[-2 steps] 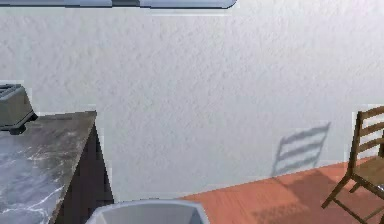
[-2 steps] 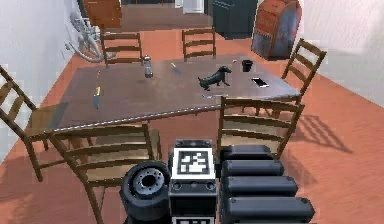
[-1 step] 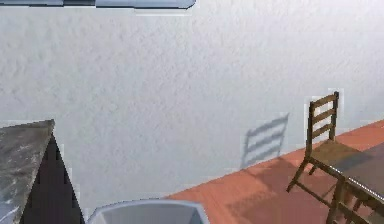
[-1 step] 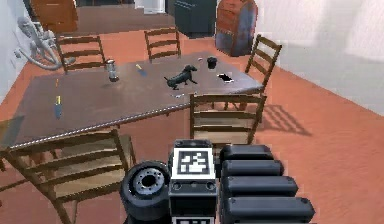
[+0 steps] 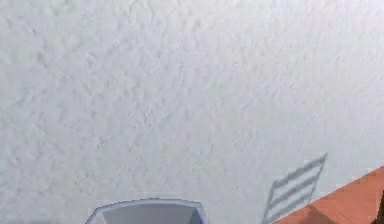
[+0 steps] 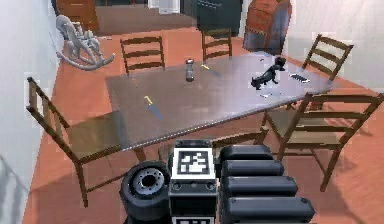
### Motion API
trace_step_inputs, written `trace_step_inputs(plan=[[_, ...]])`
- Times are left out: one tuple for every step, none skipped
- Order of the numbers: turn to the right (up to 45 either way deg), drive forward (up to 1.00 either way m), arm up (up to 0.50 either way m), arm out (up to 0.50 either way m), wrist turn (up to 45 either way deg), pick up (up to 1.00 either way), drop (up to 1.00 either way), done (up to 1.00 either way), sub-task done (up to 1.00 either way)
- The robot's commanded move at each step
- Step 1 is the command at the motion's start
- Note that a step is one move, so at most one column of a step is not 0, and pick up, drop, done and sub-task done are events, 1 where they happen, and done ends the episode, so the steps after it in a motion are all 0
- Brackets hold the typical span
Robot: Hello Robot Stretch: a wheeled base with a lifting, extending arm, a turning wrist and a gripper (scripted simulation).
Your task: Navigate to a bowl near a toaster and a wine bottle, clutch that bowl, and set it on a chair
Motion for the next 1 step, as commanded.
trace_step_inputs(plan=[[45.0, 0.0, 0.0, 0.0, 0.0, 0.0, 0.0, 0.0, 0.0]])
